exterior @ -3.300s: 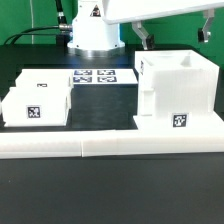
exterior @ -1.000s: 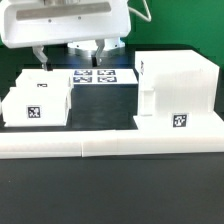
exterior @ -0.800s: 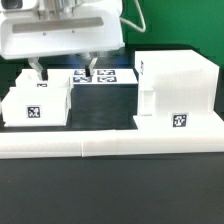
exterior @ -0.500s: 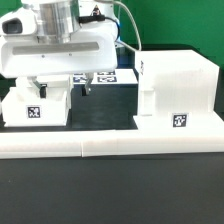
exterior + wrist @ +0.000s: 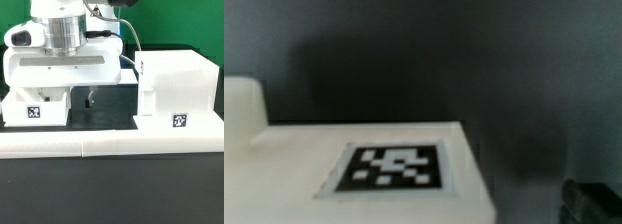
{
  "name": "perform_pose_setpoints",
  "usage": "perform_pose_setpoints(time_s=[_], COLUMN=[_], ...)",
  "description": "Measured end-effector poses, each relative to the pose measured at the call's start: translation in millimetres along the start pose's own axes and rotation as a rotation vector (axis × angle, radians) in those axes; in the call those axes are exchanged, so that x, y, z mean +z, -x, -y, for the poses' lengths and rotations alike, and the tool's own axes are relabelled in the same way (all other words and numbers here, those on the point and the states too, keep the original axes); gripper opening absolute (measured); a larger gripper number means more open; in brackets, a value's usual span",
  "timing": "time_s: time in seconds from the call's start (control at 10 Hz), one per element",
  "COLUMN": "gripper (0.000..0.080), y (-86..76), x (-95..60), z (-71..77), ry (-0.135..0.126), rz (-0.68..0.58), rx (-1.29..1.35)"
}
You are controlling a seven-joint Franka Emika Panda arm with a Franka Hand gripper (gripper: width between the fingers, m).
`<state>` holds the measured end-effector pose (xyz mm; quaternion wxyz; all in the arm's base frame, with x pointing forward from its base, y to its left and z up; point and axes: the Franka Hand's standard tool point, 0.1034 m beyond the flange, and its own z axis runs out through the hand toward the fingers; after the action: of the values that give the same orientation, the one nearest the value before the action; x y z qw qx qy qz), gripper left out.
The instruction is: Assemble drawer
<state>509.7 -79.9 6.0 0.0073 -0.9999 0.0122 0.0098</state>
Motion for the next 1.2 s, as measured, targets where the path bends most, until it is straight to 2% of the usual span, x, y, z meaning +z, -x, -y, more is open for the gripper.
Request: perform_pose_setpoints(time_s=[0.1,0.3,0.4,0.5,0.6,0.7,0.8,1.2], gripper=[0.0649,0.0411,0.0411,0.0228,0.0096,0.0096,0.0041,0.0041], y=[-0.5,-0.4,-0.5,-0.5,-0.5,-0.5,-0.5,-0.5], x=[-0.1,-0.1,-0.1,-0.1,-0.1,-0.1,-0.1,-0.1], z=[0.8,0.4,0.4,0.4,0.4,0.4,0.4,0.4], ry=[0.001,0.001,0.001,0.001,0.001,0.001,0.001,0.001], rz=[-0.002,-0.002,-0.002,-0.002,-0.002,-0.002,-0.002,-0.002], rx=[-0.001,-0.001,-0.001,-0.001,-0.001,-0.001,-0.001,-0.001])
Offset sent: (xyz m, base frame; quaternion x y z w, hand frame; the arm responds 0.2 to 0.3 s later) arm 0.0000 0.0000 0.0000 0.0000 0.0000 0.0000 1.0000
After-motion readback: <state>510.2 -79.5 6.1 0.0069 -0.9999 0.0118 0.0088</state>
